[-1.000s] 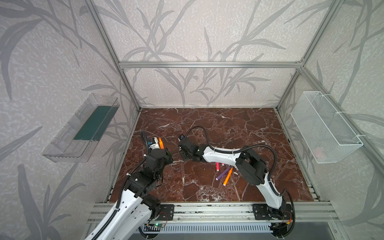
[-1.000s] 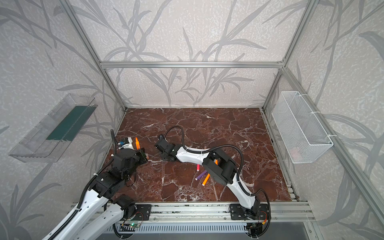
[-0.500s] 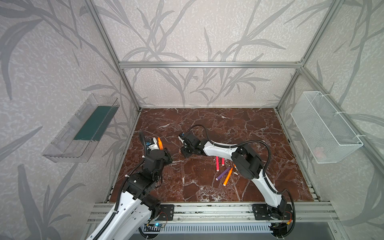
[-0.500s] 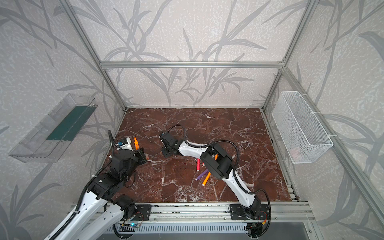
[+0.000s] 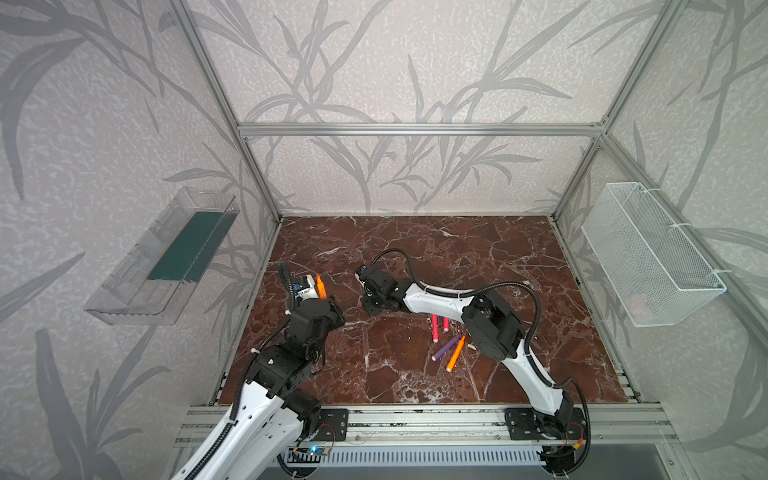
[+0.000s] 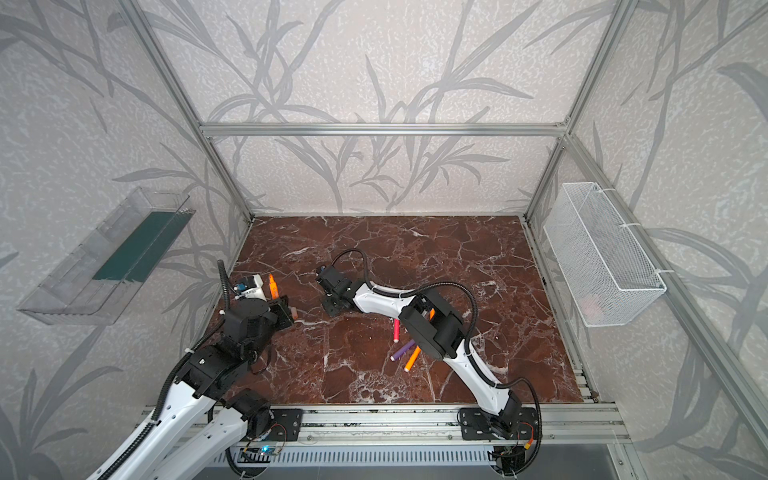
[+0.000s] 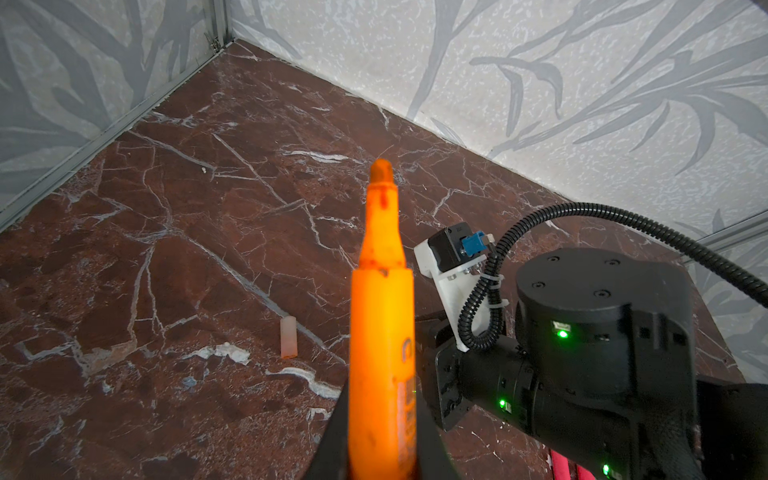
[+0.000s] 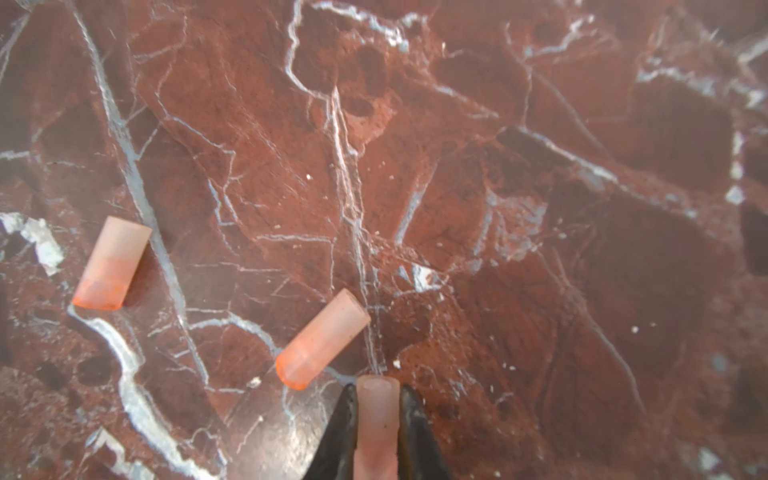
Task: Insert the pens into the pen caps
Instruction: 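Lower the right gripper and grasp a pale pink cap, then carry the pink cap toward the orange marker while the left gripper holds it upright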
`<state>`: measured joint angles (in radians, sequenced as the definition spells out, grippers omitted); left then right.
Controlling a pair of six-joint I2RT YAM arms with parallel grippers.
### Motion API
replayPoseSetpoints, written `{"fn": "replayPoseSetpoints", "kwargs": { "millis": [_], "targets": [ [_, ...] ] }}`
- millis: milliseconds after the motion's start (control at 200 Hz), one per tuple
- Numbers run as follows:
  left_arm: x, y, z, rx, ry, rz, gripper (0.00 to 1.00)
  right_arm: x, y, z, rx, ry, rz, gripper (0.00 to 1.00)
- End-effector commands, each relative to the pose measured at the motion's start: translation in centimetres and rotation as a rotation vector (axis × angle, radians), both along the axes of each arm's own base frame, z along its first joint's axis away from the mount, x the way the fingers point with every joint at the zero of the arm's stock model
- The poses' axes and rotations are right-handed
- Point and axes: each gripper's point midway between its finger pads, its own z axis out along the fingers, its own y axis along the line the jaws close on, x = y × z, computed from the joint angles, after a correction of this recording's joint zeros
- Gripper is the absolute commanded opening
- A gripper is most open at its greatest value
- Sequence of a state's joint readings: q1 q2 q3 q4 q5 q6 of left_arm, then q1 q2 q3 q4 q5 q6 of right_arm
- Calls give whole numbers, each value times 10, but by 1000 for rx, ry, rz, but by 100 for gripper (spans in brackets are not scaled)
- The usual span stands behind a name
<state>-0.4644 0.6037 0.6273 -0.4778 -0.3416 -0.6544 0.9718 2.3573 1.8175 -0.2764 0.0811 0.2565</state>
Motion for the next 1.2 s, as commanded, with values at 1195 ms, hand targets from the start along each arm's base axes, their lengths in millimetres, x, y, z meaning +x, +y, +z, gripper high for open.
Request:
{"fn": "replayPoseSetpoints", "kwargs": {
  "millis": [1195],
  "targets": [
    [-8,-23,20,-83,-17,-136,0,-27,-45,65,67,-54,-180,5]
  ]
}}
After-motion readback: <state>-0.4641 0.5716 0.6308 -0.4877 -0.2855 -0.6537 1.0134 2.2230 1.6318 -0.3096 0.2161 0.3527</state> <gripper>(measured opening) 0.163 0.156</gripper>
